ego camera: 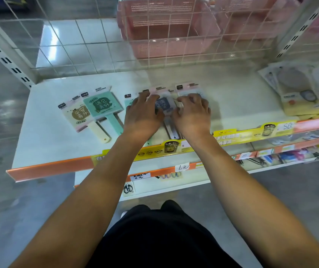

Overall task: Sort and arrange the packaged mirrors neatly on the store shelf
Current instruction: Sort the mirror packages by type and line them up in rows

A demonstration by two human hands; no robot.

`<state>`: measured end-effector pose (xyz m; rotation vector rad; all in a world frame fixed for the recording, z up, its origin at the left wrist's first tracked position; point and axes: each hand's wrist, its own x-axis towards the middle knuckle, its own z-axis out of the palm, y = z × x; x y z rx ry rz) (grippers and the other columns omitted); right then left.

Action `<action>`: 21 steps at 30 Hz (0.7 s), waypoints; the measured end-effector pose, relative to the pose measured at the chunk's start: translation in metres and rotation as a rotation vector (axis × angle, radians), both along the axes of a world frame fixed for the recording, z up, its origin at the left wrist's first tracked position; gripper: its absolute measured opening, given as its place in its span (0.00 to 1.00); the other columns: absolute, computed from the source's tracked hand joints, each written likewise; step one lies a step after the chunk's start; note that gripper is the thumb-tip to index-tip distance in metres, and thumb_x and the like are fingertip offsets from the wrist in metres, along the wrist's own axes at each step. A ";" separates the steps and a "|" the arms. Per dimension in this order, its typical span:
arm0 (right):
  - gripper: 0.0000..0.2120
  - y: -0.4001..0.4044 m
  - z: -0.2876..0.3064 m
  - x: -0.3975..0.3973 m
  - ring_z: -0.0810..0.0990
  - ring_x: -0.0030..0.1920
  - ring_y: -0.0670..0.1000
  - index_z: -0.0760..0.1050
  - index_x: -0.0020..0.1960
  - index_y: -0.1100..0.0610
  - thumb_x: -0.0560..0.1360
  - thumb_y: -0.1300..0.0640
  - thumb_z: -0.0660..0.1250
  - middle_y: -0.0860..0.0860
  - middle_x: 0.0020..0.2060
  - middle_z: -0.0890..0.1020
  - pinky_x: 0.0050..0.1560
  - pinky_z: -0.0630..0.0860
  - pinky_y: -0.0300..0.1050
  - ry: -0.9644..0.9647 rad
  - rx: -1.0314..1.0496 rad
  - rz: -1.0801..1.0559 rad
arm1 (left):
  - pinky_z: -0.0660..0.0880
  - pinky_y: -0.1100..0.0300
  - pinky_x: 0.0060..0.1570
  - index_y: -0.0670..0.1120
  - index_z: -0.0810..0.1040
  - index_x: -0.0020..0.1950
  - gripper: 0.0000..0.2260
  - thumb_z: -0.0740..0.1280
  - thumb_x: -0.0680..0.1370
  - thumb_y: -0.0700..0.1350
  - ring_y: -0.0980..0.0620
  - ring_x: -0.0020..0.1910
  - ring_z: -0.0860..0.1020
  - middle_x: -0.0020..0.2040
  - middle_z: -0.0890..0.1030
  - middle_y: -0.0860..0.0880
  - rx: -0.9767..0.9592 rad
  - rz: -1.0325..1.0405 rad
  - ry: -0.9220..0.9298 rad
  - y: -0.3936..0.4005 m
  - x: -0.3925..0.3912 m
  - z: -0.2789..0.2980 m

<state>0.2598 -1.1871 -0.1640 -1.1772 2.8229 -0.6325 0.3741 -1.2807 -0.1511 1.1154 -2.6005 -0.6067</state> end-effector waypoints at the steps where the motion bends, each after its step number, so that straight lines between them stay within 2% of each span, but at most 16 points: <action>1: 0.18 0.003 -0.001 -0.004 0.68 0.65 0.62 0.78 0.62 0.52 0.74 0.50 0.65 0.54 0.64 0.74 0.61 0.68 0.54 0.006 0.000 -0.008 | 0.67 0.49 0.63 0.50 0.71 0.68 0.19 0.62 0.77 0.49 0.43 0.67 0.69 0.70 0.68 0.47 0.004 -0.005 -0.004 0.003 -0.004 -0.001; 4: 0.18 0.012 -0.004 -0.016 0.67 0.67 0.63 0.78 0.62 0.50 0.73 0.50 0.67 0.55 0.67 0.72 0.63 0.69 0.56 0.008 -0.010 -0.021 | 0.65 0.48 0.64 0.50 0.72 0.67 0.19 0.62 0.77 0.50 0.43 0.68 0.68 0.70 0.68 0.47 0.011 -0.015 -0.015 0.009 -0.016 -0.006; 8: 0.20 0.017 -0.003 -0.029 0.59 0.73 0.64 0.75 0.66 0.46 0.75 0.47 0.66 0.52 0.72 0.65 0.70 0.63 0.59 -0.048 0.073 0.003 | 0.67 0.48 0.64 0.50 0.74 0.65 0.17 0.62 0.76 0.51 0.43 0.68 0.68 0.70 0.68 0.47 0.018 0.003 -0.026 0.013 -0.024 -0.008; 10: 0.20 0.017 -0.002 -0.033 0.58 0.73 0.64 0.74 0.67 0.45 0.75 0.47 0.65 0.51 0.73 0.64 0.70 0.62 0.59 -0.071 0.082 0.012 | 0.68 0.49 0.63 0.49 0.76 0.63 0.16 0.62 0.76 0.50 0.42 0.68 0.68 0.69 0.69 0.46 0.014 0.011 -0.035 0.014 -0.026 -0.010; 16: 0.21 0.018 -0.001 -0.041 0.65 0.67 0.62 0.73 0.67 0.44 0.75 0.45 0.65 0.51 0.71 0.65 0.62 0.68 0.54 -0.090 0.105 0.052 | 0.71 0.50 0.59 0.47 0.78 0.61 0.16 0.62 0.75 0.47 0.43 0.65 0.70 0.65 0.72 0.45 0.002 0.026 -0.043 0.020 -0.033 -0.011; 21: 0.21 0.021 -0.001 -0.047 0.66 0.65 0.62 0.73 0.67 0.44 0.74 0.45 0.65 0.51 0.70 0.66 0.61 0.69 0.54 -0.100 0.096 0.078 | 0.73 0.49 0.58 0.45 0.79 0.59 0.16 0.63 0.74 0.46 0.43 0.64 0.71 0.63 0.73 0.43 -0.005 0.011 -0.021 0.027 -0.040 -0.010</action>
